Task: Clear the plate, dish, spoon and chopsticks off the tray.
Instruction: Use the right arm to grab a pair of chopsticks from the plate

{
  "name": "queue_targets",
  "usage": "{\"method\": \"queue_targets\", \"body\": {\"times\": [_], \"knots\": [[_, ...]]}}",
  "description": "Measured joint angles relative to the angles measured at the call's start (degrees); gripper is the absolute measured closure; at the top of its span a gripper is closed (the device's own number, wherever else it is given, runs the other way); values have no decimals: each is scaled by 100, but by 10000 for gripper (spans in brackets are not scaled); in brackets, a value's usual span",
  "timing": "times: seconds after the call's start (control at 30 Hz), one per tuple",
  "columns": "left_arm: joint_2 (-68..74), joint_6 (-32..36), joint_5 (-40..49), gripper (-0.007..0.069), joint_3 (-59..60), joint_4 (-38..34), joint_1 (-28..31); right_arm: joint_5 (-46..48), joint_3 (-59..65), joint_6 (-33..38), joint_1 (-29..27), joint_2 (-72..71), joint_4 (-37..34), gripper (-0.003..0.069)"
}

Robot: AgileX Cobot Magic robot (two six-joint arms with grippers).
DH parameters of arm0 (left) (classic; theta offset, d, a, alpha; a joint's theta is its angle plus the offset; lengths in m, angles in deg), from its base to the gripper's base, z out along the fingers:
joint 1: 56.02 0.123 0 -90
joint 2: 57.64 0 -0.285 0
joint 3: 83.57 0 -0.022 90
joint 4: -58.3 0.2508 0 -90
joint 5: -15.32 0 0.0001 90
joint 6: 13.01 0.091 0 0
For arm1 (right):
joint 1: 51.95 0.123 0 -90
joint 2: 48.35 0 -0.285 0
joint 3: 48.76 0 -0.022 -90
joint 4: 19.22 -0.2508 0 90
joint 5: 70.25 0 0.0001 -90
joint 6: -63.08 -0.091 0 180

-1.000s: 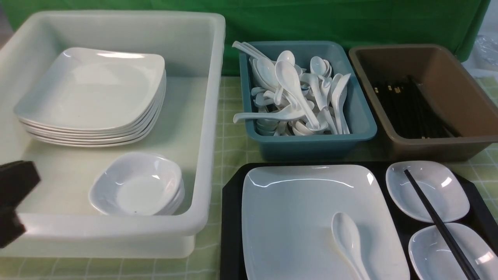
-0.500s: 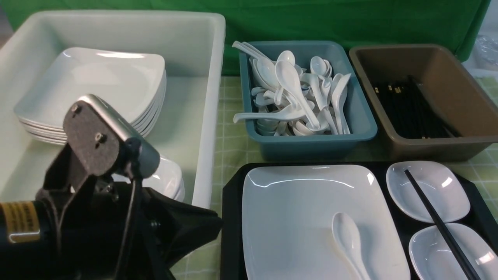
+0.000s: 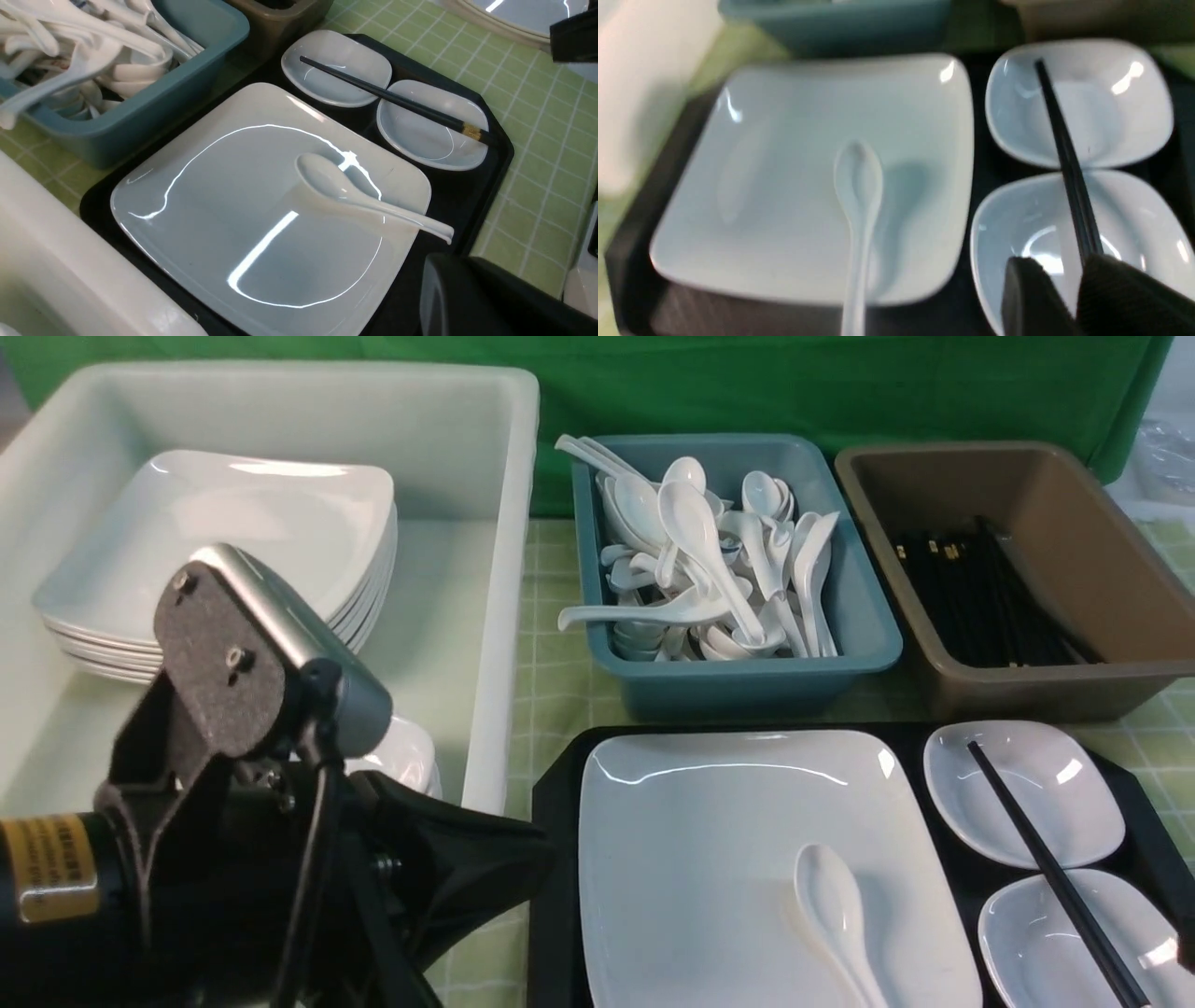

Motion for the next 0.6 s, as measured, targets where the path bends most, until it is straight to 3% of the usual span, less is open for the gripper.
{"method": "queue_targets", "body": {"times": [0.07,0.23,0.4,0.6], "knots": [[-20,0,-7,603,0,0,0,706,-586,213,46,1075,322,430],[-249,40,63,603,0,0,0,1157,-1259,295,58,2989,1088,340],[-636,119,74,603,0,13,0,887,-1371,295,-105,4173,1288,249],[-1009,125,95,603,0,104,0,360,-1399,383,-494,4913,1178,226]]}}
